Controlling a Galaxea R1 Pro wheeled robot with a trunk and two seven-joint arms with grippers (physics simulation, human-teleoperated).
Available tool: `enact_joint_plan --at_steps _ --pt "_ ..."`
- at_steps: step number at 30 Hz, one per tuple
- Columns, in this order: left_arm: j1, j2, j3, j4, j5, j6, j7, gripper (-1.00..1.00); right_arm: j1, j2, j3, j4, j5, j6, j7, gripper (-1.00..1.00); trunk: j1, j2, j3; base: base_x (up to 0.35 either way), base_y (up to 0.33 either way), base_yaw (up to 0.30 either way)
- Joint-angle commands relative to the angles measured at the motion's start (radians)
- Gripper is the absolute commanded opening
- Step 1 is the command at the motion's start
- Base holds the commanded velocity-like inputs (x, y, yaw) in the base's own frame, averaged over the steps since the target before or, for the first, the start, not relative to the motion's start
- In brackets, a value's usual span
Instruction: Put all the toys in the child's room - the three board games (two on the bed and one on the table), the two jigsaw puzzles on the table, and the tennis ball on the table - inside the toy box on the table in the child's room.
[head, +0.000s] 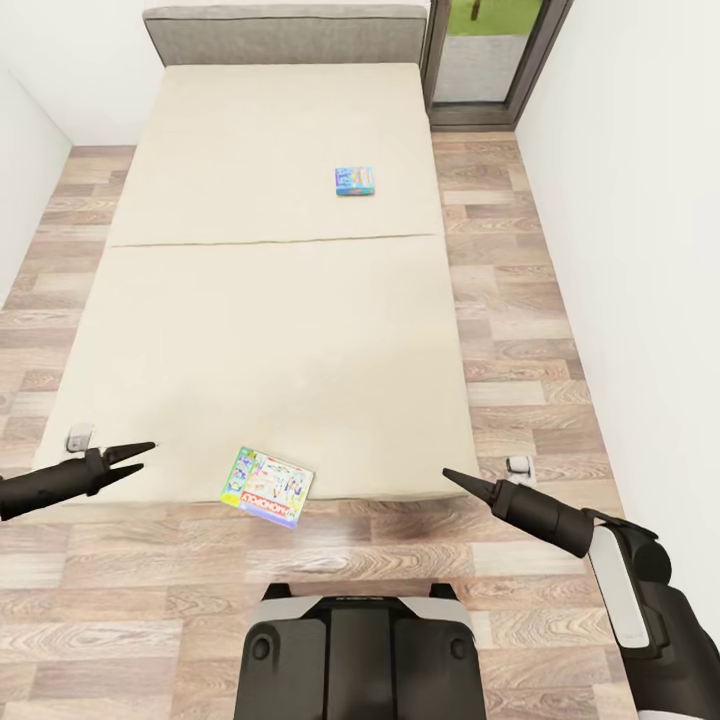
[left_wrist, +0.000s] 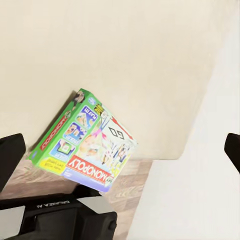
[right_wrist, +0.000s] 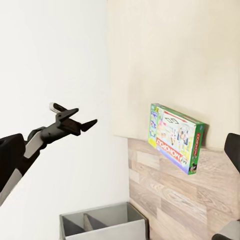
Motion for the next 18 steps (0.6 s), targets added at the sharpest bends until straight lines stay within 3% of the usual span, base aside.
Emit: enact_joint_plan --at_steps 1,5,7,13,18 --pt "0.004 0.009 0.001 0.000 0.002 0.007 -0.008 1.00 0.001 0.000 -0.001 0.000 0.000 0.001 0.002 1.00 0.001 -0.001 0.001 0.000 0.000 0.000" --pt "0.001 0.027 0.002 -0.009 0.004 0.030 -0.025 1.00 0.003 0.002 0.000 0.000 -0.001 -0.006 -0.001 1.00 0.001 -0.001 0.007 0.000 0.000 0.000" --pt "0.008 0.031 -0.002 -0.018 0.003 0.059 -0.075 1.00 0.004 0.003 0.000 0.000 0.000 -0.009 0.000 1.00 0.001 -0.001 0.010 0.000 0.000 0.000" --pt "0.043 0.032 -0.005 -0.022 0.002 0.044 -0.165 1.00 0.005 0.001 -0.001 0.000 -0.001 -0.010 -0.001 1.00 0.001 -0.001 0.020 0.000 0.000 0.000" --pt "0.051 0.032 -0.006 -0.024 0.002 0.040 -0.188 1.00 0.005 0.001 -0.001 0.000 -0.001 -0.011 -0.002 1.00 0.001 -0.001 0.028 0.000 0.000 0.000"
